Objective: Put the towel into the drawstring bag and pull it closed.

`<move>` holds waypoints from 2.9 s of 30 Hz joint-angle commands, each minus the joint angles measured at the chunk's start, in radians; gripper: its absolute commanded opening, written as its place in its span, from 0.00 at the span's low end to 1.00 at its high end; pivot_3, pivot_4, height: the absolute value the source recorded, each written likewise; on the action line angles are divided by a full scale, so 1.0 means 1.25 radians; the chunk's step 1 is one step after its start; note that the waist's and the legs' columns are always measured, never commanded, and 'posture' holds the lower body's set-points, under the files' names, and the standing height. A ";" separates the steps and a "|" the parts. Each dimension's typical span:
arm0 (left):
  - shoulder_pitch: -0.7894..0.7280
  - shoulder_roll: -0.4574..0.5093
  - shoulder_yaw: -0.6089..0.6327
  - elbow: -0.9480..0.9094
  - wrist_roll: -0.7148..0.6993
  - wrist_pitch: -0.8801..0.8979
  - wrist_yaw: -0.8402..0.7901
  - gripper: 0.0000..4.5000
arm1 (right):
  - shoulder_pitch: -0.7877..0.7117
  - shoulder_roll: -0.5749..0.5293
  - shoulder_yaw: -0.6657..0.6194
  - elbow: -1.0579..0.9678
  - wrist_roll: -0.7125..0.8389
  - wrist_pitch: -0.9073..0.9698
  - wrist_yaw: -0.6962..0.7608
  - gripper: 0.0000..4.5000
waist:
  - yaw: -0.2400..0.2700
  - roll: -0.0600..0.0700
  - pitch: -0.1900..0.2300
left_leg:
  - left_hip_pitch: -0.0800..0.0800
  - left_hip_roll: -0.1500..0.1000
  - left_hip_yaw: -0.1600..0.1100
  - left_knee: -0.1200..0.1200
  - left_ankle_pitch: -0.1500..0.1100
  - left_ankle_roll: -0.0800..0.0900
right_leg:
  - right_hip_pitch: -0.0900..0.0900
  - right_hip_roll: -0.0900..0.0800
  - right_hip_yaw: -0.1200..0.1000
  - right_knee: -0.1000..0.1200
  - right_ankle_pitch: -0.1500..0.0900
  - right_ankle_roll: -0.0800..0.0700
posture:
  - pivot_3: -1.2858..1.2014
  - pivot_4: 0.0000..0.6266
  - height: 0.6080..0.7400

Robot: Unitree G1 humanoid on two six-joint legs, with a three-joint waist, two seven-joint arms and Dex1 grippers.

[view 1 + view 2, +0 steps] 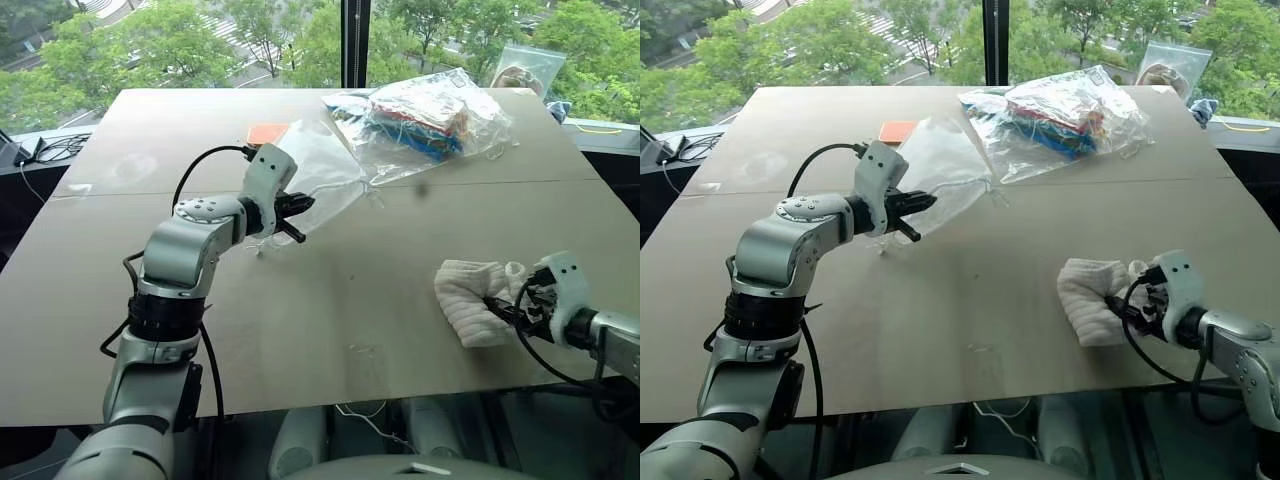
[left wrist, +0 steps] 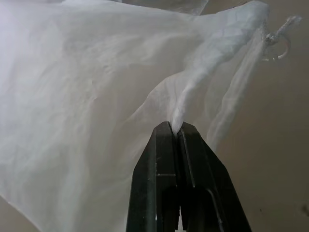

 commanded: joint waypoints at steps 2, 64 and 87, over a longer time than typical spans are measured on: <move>-0.035 0.002 0.004 -0.039 -0.027 0.011 -0.004 0.00 | 0.009 0.027 0.083 -0.002 0.002 -0.049 0.040 0.32 | -0.006 -0.001 0.001 | 0.005 0.001 0.000 -0.002 0.000 0.000 | 0.004 0.000 0.000 0.000 0.000 0.000 | 0.52 0.24 1.00; -0.166 -0.066 0.002 -0.008 -0.263 0.234 -0.031 0.00 | -0.509 0.720 0.087 0.568 0.247 -0.353 -0.170 0.01 | -0.029 0.011 0.011 | -0.006 -0.001 0.008 -0.004 0.000 0.000 | -0.012 0.001 0.011 0.002 0.004 0.000 | 0.52 0.24 1.00; -0.089 -0.043 -0.038 -0.061 -0.248 0.179 -0.009 0.00 | -0.568 0.703 0.199 0.709 0.068 -0.530 -0.062 0.21 | -0.035 0.010 0.012 | -0.006 -0.001 0.009 -0.003 0.000 0.000 | -0.012 0.001 0.013 0.003 0.004 0.000 | 0.52 0.24 1.00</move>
